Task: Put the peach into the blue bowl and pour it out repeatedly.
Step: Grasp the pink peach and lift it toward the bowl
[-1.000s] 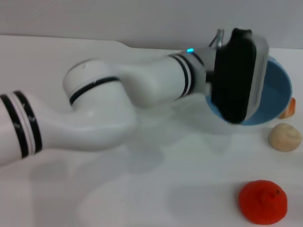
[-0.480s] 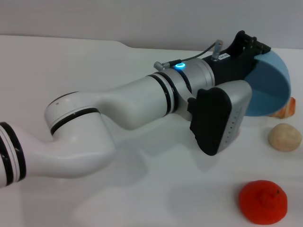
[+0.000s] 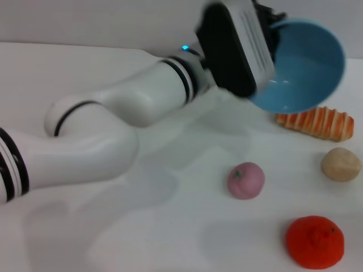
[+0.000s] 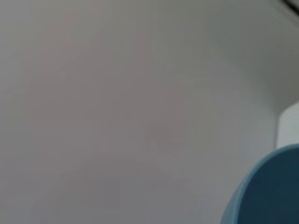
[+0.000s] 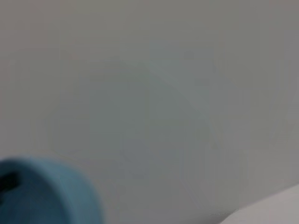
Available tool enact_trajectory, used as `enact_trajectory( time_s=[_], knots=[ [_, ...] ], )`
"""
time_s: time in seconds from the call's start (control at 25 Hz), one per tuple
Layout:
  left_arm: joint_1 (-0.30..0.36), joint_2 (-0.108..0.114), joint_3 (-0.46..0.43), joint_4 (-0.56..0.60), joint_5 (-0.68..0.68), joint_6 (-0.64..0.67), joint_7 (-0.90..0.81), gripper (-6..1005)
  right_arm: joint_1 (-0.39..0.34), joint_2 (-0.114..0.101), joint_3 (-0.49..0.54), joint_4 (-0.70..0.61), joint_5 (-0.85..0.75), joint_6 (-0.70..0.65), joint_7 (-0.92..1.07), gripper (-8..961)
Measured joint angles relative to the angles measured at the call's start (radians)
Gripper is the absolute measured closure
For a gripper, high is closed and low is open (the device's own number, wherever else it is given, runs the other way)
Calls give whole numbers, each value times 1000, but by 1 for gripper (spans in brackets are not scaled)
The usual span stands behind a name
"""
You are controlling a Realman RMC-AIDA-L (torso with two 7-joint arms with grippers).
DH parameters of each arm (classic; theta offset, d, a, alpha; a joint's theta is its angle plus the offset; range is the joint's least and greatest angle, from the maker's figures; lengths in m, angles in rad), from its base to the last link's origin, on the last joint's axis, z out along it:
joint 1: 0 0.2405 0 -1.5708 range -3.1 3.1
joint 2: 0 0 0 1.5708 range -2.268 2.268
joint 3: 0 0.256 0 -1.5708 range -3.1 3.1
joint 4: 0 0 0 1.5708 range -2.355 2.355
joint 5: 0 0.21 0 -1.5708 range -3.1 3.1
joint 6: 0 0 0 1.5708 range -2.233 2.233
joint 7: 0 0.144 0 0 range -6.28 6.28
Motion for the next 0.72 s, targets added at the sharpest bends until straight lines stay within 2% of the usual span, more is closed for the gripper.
enact_trajectory(
  time_s=[0.04, 0.08, 0.16, 0.36, 0.52, 0.72],
  knots=[
    [0, 0, 0, 0, 0, 0, 0, 1000, 5, -1, -20, 1, -14, 1, 14, 361],
    [-11, 2, -77, -8, -121, 95, -87, 1000, 13, -2, -45, -3, -50, 6, 51, 361],
    [-20, 3, -125, -16, -170, 159, -148, 1000, 34, -4, -85, -34, -145, 14, 167, 361],
    [-82, 6, -298, -68, -276, 430, -323, 1000, 119, -5, -157, -179, -414, 15, 500, 362],
    [-119, 7, -360, -120, -361, 541, -369, 1001, 206, -5, -191, -258, -582, 27, 673, 363],
    [-109, 10, -414, -125, -466, 635, -369, 1001, 301, -9, -238, -282, -749, 60, 842, 362]
  ],
)
